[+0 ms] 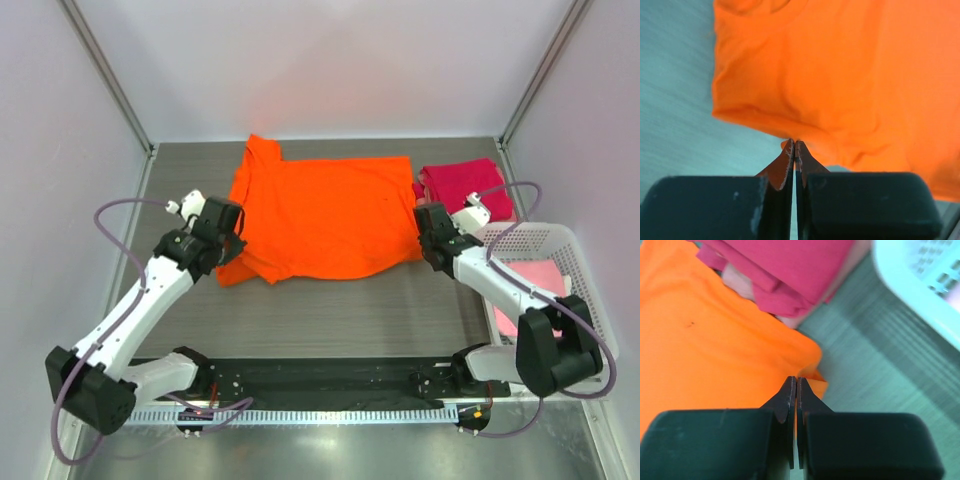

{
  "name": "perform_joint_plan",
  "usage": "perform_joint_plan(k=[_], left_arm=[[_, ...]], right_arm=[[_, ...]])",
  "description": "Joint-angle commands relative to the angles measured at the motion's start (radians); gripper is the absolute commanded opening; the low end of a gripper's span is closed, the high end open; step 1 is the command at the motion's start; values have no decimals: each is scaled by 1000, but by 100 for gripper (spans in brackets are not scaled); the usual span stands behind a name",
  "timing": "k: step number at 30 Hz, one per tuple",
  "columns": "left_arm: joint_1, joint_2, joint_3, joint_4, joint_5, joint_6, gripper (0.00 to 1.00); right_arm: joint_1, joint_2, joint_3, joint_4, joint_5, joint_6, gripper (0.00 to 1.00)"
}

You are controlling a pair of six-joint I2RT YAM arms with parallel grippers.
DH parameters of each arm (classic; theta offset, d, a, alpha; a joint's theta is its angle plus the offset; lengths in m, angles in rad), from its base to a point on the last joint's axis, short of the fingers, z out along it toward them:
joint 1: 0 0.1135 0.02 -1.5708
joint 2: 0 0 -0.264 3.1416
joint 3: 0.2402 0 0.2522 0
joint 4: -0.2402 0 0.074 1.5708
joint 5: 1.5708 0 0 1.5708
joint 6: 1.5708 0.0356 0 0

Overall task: Fold and stack the t-shirts
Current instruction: Fold the tshirt

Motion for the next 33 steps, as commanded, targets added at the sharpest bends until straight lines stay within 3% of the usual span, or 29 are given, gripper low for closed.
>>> perform_joint_plan(k=[1,6,19,33], left_arm=[[50,77,98,95,-20,93,0],[87,242,240,132,-75,122,0],[191,676,674,66,-7,145,0],[219,1000,1054,9,-9,208,0]], right_arm=[[5,70,101,-28,26,-32,1],[1,210,233,-42,11,-69,1],[-59,510,566,-83,-54,-106,1],[-146,676,741,-97,-89,-45,1]])
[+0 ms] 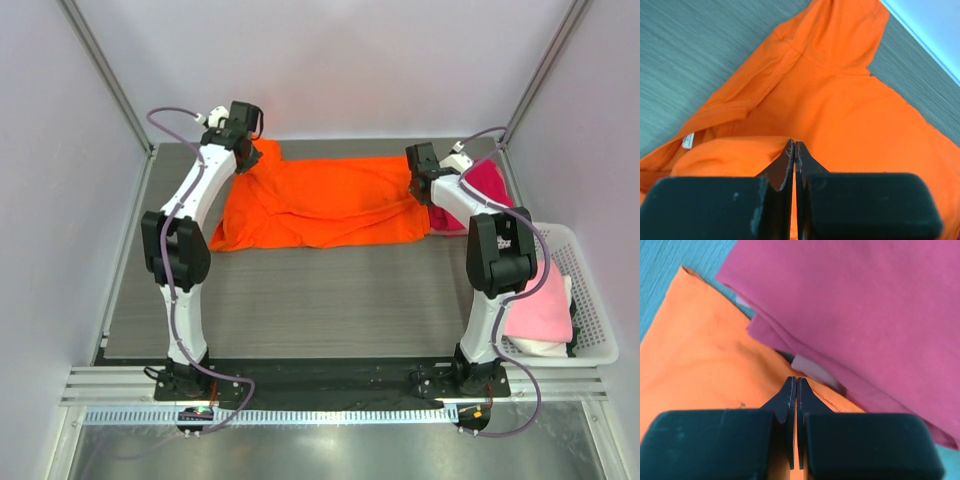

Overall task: Fold and stack the t-shirts
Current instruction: Fold the tshirt

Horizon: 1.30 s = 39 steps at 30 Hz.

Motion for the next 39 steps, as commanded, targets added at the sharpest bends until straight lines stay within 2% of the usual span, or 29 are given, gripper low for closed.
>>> perform_joint_plan(k=[1,5,12,14,15,16,17,18,19,21,26,27,30,32,35,39], left_arm=[[3,31,97,-22,-21,36,0],[14,68,143,-13,-15,42,0],[43,151,215,21,-22,39,0],[57,166,201,107,4,32,0],[62,169,186,151,30,29,4],[72,172,156,197,63,27,9],[77,186,149,265,97,19,20],[80,194,149,283,175,21,61],[83,201,172,277,195,19,71],[82,175,175,226,208,12,82],[79,-28,-62,229,212,24,87],[79,-111,-108,229,214,19,92],[79,-299,-377,269,195,-17,98],[79,-374,-481,330,223,-28,99],[79,-481,-616,334,260,-60,97],[79,-569,-823,395,320,-108,95]], right_arm=[[-19,28,70,4,-7,48,1],[-43,57,98,5,-35,71,1],[-45,124,194,4,-108,11,1],[-46,126,205,4,-101,13,1],[-45,124,207,5,-99,11,1],[-46,121,205,5,-101,10,11],[-46,106,198,5,-99,13,21],[-45,92,188,7,-110,8,39],[-40,77,155,13,-116,2,56],[-34,-4,95,57,-124,-18,56],[-29,-221,-210,188,-147,-6,53],[-26,-250,-250,199,-153,-1,53],[-13,-383,-422,268,-162,16,51],[-5,-464,-557,346,-154,36,51],[-2,-512,-686,416,-141,89,51],[0,-463,-734,487,-179,113,47]])
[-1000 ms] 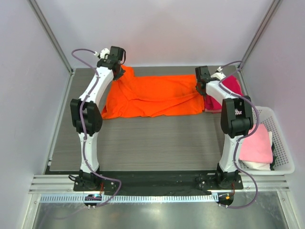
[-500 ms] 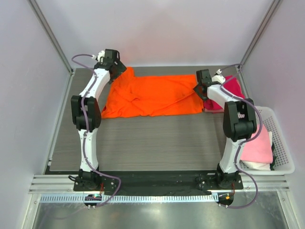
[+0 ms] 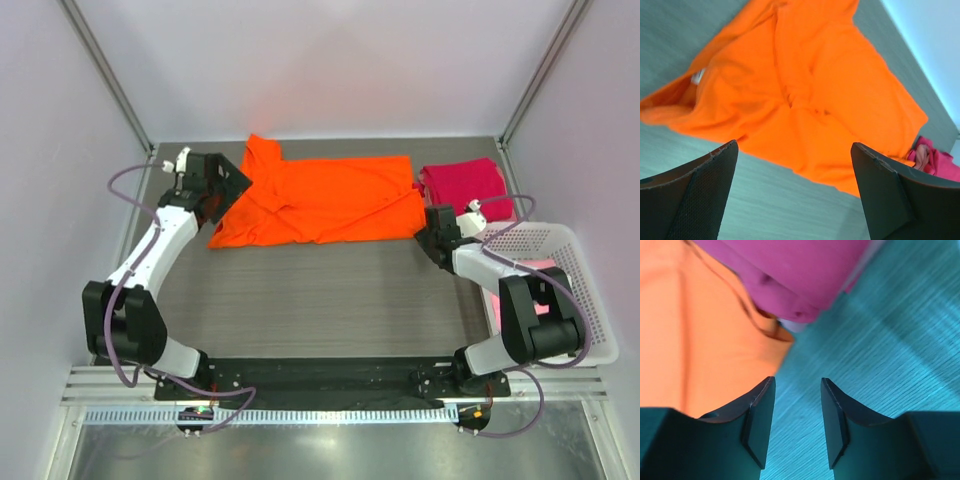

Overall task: Fold and stack the t-shirts
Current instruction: Fold the tshirt

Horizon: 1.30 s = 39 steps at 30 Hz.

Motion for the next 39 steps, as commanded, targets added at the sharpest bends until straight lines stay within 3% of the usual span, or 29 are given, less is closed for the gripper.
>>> perform_joint_plan(k=[1,4,11,15,16,18,24,32,39], left_arm=[[2,-43,-158,124,76,-59,94],[0,-72,-276,219,105,-62,92],[0,-134,-405,241,39,-28,93],[0,-169,-492,264,-24,-33,93],[2,-171,-500,273,-39,-30,93],[6,-160,-506,274,-47,-24,93],[17,-85,-497,287,-68,-5,91],[34,-2,-503,297,-149,-71,77],[80,58,-542,440,-176,-135,68]], right_arm=[[4,46,-16,153,-11,55,47],[5,118,-11,192,-18,80,47],[5,255,7,269,7,112,50],[7,313,47,271,19,88,31],[6,328,70,253,27,72,15],[7,335,93,216,42,57,1],[22,259,49,211,68,54,1],[32,183,12,223,77,43,1],[33,195,9,228,67,43,1]])
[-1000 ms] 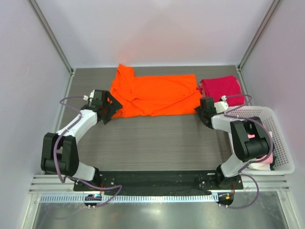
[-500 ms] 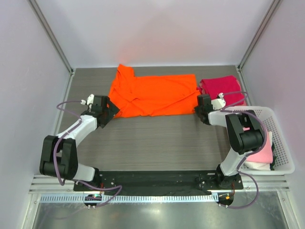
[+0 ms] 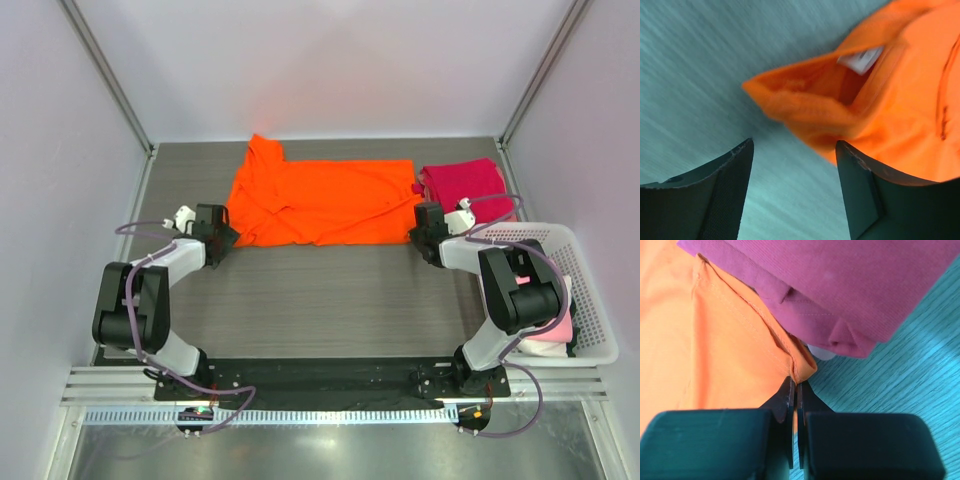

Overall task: Fold and stack the t-shirts
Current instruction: Fold the tshirt

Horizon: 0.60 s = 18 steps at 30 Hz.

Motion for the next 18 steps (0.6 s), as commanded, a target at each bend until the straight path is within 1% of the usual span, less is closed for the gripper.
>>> perform_joint_plan(k=[1,4,5,7,8,9,10,15,18], left_arm=[[29,38,-9,126,-52,-59,66],[56,81,5,132,-72,-94,56],[79,89,17,130,-72,-99,49],[102,101,30,121,-72,-103,38],[117,103,40,121,-75,-100,25],[119,104,46,121,-83,-94,15],[121,109,53,120,-89,-82,1],[121,95,92,71,-106,-57,0],[148,34,77,45,-125,-47,0]], right_arm=[[5,-25,-9,2,40,-14,1],[3,-35,-13,2,44,-16,1],[5,-40,-15,2,49,-20,1],[5,-54,-24,1,60,-22,1],[5,-69,-28,1,64,-23,1],[3,-77,-36,-1,72,-25,1],[5,-86,-39,-3,76,-23,1],[3,-150,-68,-21,102,-22,1],[3,-213,-90,-44,107,-10,1]])
